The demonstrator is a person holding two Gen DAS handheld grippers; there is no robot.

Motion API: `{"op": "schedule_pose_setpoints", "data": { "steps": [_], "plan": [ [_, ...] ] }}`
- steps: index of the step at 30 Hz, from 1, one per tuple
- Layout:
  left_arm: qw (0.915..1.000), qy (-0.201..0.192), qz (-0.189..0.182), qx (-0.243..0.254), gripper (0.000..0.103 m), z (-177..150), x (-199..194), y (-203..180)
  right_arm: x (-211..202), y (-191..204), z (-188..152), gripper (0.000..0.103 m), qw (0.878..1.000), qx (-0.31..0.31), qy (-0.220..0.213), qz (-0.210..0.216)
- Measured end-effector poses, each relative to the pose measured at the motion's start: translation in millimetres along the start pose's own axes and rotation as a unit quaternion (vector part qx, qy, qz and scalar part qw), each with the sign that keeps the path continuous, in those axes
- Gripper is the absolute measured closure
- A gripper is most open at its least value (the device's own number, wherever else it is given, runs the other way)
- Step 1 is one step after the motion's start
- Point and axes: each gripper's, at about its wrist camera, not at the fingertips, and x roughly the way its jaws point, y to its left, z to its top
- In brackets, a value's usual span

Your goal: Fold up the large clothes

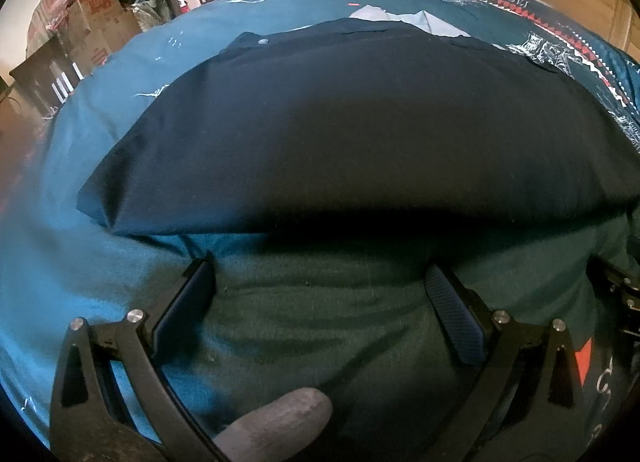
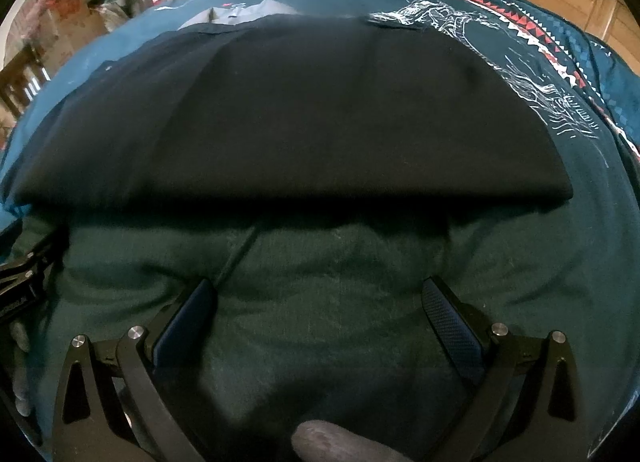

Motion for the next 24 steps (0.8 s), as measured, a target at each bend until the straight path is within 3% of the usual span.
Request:
{"op": "schedule_pose_setpoints", "data": {
  "steps": [18, 24],
  "plan": [
    [1.0000, -0.007, -0.002, -0.001, 0.000, -1.7, -1.2, 1.8, -0.5, 0.6, -4.2, 0.000, 1.000, -0.001, -0.013, -0.002],
    [0.9999, -0.005, 0.014, 0.005, 0.000, -0.7, -2.1, -2.4, -1.1, 2.0, -4.9, 0.000, 1.000, -0.003, -0.016, -0.004]
  ]
}}
